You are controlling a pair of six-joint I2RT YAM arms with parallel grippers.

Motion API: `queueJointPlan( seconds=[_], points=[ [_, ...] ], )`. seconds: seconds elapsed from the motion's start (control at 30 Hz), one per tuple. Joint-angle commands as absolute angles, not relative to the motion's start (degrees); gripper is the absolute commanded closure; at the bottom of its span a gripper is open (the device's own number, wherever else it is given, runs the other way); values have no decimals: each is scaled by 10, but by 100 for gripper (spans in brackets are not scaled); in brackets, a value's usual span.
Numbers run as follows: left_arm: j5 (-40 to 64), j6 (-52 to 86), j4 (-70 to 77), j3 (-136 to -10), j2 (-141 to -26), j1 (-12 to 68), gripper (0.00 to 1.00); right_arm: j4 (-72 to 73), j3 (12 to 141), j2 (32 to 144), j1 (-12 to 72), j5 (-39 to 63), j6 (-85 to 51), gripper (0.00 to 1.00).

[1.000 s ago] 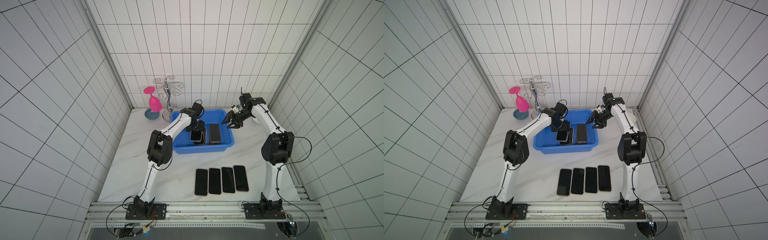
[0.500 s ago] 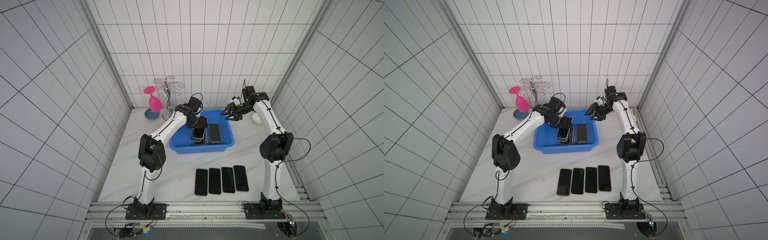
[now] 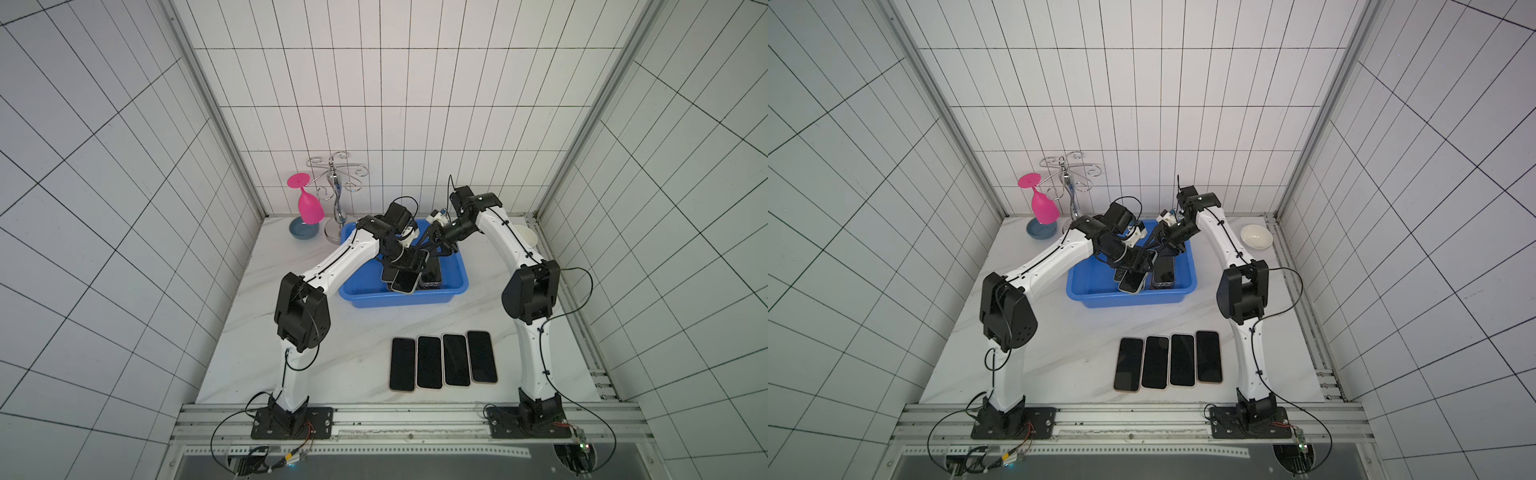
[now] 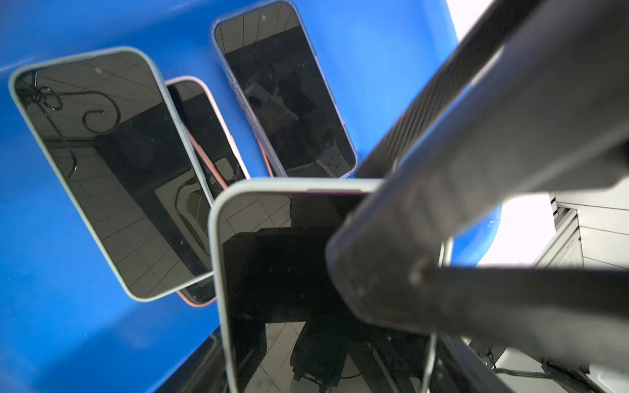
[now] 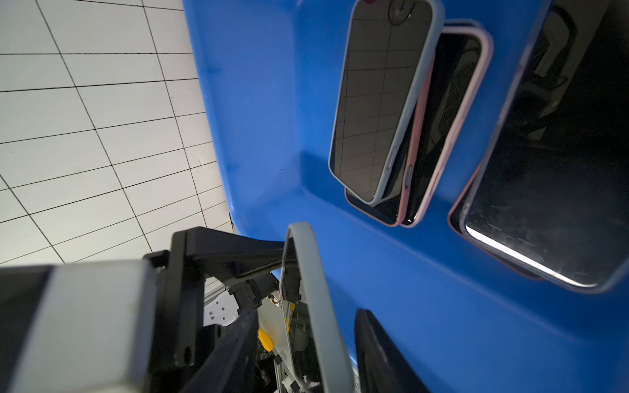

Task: Take the phone out of the storage box
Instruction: Pick up the phone from the storage box, then place the phone at the center of the board.

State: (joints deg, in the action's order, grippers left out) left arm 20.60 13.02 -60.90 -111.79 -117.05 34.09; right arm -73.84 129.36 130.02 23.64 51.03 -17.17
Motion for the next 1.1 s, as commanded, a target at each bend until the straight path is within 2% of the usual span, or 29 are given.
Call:
queueJointPlan(
  seconds=[0.0, 0.1, 0.17, 0.2, 0.3, 0.33, 0.37, 0.43, 0.5, 0.53, 0.63, 0.73, 0.77, 0.9, 1.07],
  points=[
    [212, 124, -576, -1128, -1148, 342, 40, -775, 1240, 1267, 250, 511, -139, 52],
    [210, 124, -572, -1130, -1148, 343, 42, -766, 1208, 1249, 252, 514, -135, 53],
    [213, 126, -570, -1133, -1150, 343, 42, -763, 1204, 1246, 254, 522, -133, 60],
    [216, 127, -570, -1136, -1153, 343, 42, -758, 1204, 1244, 254, 532, -132, 64],
    [217, 127, -564, -1138, -1155, 344, 42, -746, 1207, 1238, 257, 555, -135, 84],
    [218, 129, -561, -1138, -1154, 344, 39, -747, 1208, 1233, 255, 553, -135, 92],
    [218, 134, -557, -1140, -1154, 342, 32, -748, 1203, 1227, 252, 545, -135, 96],
    [224, 149, -551, -1145, -1151, 333, 15, -747, 1183, 1201, 240, 526, -139, 100],
    [238, 169, -538, -1149, -1140, 315, 4, -750, 1147, 1157, 215, 486, -146, 100],
    [246, 184, -524, -1147, -1130, 302, 2, -761, 1130, 1131, 200, 447, -149, 100],
    [266, 237, -473, -1128, -1096, 259, 2, -854, 1111, 1068, 155, 293, -130, 100],
    [240, 273, -424, -1091, -1065, 229, 2, -937, 1078, 1020, 142, 105, -121, 100],
    [226, 273, -419, -1084, -1059, 227, 2, -951, 1054, 1007, 139, 74, -121, 100],
    [206, 279, -432, -1074, -1063, 228, 2, -959, 941, 981, 135, -2, -134, 100],
    [218, 287, -428, -1048, -1068, 242, 2, -937, 846, 1006, 141, -7, -140, 100]
  ],
)
